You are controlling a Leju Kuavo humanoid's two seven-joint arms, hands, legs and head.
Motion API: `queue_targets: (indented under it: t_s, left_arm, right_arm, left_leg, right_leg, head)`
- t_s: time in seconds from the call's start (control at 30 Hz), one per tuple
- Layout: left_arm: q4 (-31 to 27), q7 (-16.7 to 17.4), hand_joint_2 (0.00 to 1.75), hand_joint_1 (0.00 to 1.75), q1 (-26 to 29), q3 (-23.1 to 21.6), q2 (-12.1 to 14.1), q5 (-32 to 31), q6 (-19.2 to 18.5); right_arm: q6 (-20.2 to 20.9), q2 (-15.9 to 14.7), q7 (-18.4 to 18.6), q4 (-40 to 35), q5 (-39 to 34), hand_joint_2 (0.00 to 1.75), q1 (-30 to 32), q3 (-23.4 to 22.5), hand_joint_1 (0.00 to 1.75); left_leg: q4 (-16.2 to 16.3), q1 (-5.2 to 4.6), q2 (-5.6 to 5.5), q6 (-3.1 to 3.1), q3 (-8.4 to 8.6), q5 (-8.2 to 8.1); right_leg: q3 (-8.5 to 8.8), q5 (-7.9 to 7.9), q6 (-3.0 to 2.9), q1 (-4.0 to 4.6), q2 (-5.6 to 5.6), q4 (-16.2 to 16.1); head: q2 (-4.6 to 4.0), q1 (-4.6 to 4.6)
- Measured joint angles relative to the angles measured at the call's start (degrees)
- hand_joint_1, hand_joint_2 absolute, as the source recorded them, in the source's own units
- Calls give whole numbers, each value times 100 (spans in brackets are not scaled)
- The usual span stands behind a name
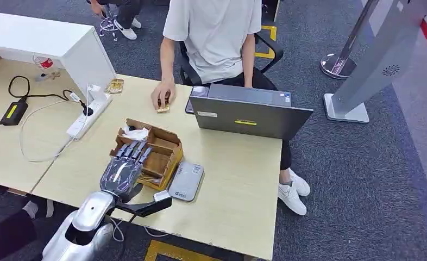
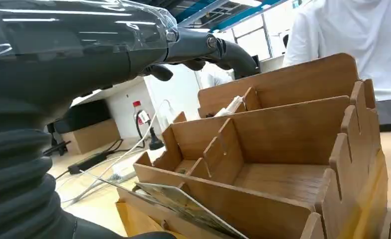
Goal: Pass the card to the sensor for recognition and then transmit it.
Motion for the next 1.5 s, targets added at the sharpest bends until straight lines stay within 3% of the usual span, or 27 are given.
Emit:
queue_targets:
  t_s: [0.4, 0.43, 0.47, 0.77, 1.13, 1.5]
  left_arm:
    - [31, 15, 175, 0, 1, 0, -24, -50, -22]
    - [35, 20, 175, 82, 1, 0, -24, -50, -41]
    - [39, 24, 175, 175, 2, 0, -24, -50, -57]
    - [81, 28, 175, 175, 3, 0, 11, 120, -407]
    - [136, 20, 175, 175, -16, 0, 42, 254, -439]
    - [114, 192, 175, 175, -9, 0, -77, 116, 203]
  right_arm:
    - [7, 0, 0, 0, 39, 0, -4, -7, 0]
    - [7, 0, 0, 0, 44, 0, -4, -9, 0]
    - [4, 0, 0, 0, 46, 0, -4, -9, 0]
    - [-2, 0, 4, 0, 70, 0, -6, -17, 0]
    - [-2, 0, 4, 0, 103, 0, -10, -37, 0]
    - [-9, 0, -9, 0, 120, 0, -8, -59, 0]
  left_leg:
    - [0, 0, 0, 0, 0, 0]
    - [0, 0, 0, 0, 0, 0]
    - [0, 0, 0, 0, 0, 0]
    - [0, 0, 0, 0, 0, 0]
    - [0, 0, 0, 0, 0, 0]
    - [0, 0, -3, 0, 0, 0]
  right_leg:
    - [0, 0, 0, 0, 0, 0]
    - [0, 0, 0, 0, 0, 0]
    - [0, 0, 0, 0, 0, 0]
    - [0, 0, 0, 0, 0, 0]
    - [0, 0, 0, 0, 0, 0]
    - [1, 0, 0, 0, -3, 0]
  head:
    - [0, 0]
    - [0, -2]
    - [0, 0]
    - [0, -2]
    - [0, -2]
    - [0, -2]
